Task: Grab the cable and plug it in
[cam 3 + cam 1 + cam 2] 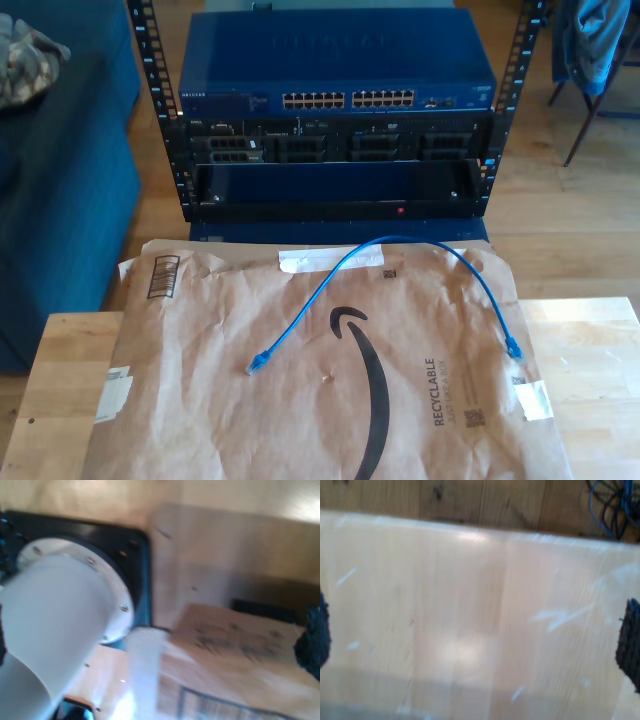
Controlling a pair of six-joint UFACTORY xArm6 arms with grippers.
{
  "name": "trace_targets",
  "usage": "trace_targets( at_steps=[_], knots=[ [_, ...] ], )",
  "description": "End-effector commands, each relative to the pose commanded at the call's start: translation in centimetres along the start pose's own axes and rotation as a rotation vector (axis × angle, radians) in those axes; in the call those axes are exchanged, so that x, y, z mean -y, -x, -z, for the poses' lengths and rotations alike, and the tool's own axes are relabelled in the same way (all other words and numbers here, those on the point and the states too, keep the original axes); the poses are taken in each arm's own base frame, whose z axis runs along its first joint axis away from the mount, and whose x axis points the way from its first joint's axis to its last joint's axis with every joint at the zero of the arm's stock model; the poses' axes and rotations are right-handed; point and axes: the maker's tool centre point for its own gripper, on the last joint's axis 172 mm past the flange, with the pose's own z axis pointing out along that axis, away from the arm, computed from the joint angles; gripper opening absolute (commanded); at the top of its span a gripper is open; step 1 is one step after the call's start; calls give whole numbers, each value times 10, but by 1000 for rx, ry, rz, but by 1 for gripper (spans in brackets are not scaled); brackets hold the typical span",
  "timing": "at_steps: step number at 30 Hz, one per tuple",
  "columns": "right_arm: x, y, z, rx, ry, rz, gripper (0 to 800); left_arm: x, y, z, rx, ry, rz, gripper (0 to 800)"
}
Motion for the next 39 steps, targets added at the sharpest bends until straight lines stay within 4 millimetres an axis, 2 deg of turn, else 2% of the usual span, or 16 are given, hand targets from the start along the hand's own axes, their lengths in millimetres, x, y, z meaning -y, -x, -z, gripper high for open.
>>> trace_targets(
  at_steps=[3,9,11,13,18,21,24,27,33,36,39],
  knots=[
    [19,38,3,14,17,37,796,-17,15,4,33,16,19,800],
    [54,130,10,19,20,171,796,-46,44,17,33,28,46,800],
    [64,156,15,21,20,211,796,-55,59,20,6,18,39,800],
    [76,191,16,23,23,263,796,-63,75,20,-19,-1,40,800],
    [97,271,8,26,47,370,796,-78,112,18,-77,-30,27,800],
    [103,315,-3,26,76,437,796,-88,120,26,-90,-20,48,800],
    [107,358,-6,24,83,529,796,-93,120,29,-93,-10,50,800],
    [109,399,-18,19,92,578,796,-95,120,32,-94,-1,52,800],
    [119,458,-48,26,47,649,798,-96,119,30,-92,-6,55,800],
    [125,474,-70,22,62,659,798,-97,118,28,-92,-12,63,800],
    [131,480,-89,13,84,621,797,-97,118,28,-92,-12,63,800]
  ],
)
